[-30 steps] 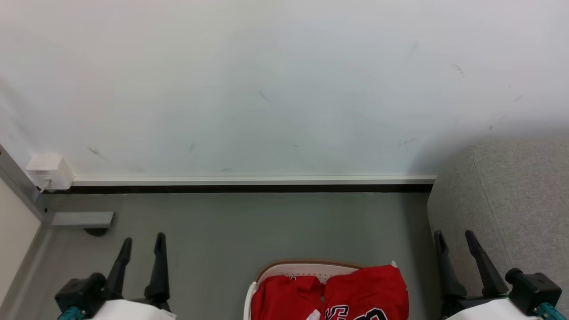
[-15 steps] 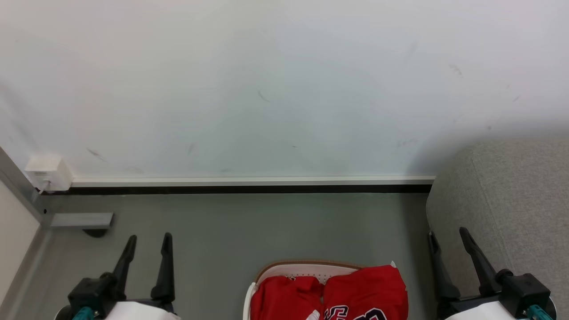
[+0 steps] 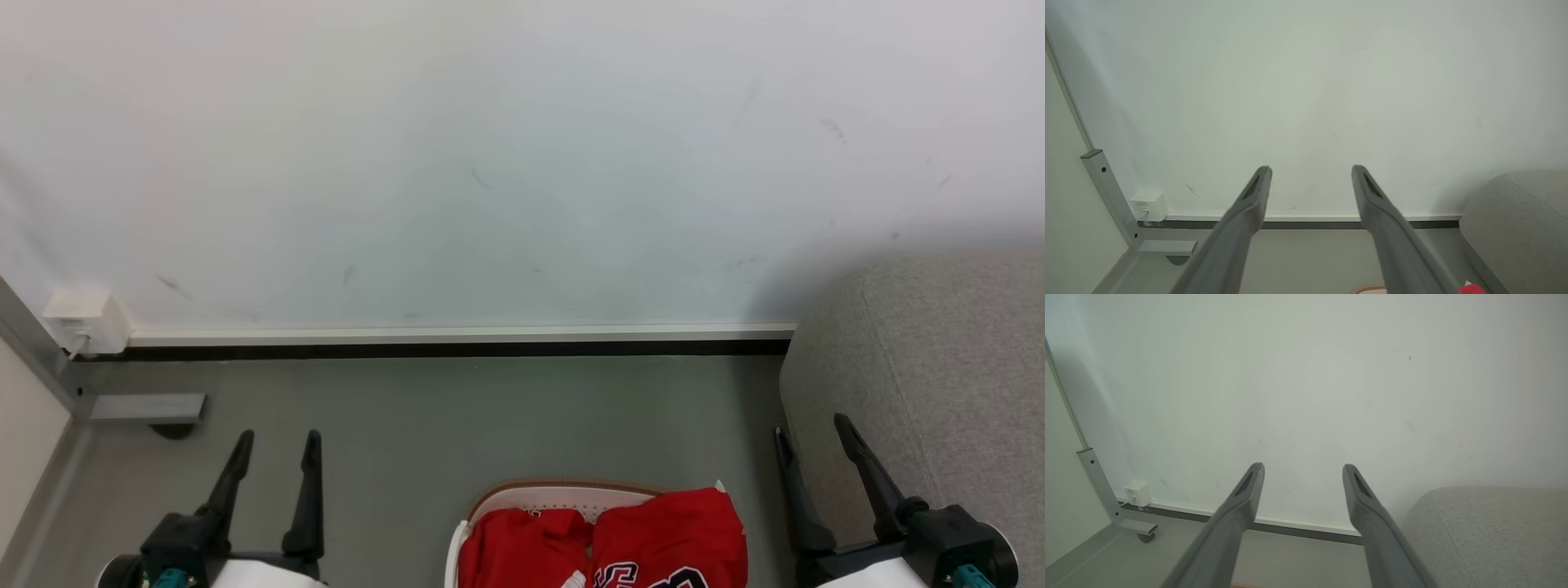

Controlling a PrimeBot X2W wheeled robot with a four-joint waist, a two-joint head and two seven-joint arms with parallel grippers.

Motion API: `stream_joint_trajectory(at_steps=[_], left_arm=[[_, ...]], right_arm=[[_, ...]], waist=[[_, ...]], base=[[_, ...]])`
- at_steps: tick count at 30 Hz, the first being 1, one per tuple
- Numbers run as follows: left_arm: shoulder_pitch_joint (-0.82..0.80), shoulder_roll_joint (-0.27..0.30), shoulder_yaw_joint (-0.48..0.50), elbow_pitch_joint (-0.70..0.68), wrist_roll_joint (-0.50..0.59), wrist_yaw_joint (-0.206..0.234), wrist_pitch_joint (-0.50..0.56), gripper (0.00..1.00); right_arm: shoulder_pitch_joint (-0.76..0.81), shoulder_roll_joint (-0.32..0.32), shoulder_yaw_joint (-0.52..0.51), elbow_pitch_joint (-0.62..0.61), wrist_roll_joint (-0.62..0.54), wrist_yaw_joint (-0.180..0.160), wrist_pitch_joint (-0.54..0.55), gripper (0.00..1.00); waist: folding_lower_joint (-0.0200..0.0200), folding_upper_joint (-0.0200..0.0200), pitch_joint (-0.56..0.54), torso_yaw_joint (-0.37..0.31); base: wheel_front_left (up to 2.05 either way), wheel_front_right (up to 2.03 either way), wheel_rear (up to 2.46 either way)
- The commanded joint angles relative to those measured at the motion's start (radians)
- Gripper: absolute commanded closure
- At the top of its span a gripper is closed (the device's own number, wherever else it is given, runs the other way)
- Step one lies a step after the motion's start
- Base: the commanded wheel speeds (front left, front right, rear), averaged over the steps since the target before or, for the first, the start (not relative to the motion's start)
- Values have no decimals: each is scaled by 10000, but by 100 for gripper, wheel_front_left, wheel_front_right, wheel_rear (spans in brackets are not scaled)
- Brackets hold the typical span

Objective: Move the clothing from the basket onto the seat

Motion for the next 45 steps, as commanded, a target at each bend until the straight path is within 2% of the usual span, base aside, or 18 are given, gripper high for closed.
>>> stream_joint_trajectory(at_steps=[1, 45], left_arm=[[103, 2, 14, -5, 266, -10, -65, 0], [-62, -101, 22, 18, 212, -231, -104, 0]], right_arm=[[-130, -81, 23, -16, -234, -20, -71, 0], [-196, -75, 53, 142, -132, -21, -107, 0]], waist=[[0, -1, -8, -2], [0, -1, 153, -253]], base=[[0, 0, 0], [0, 0, 0]])
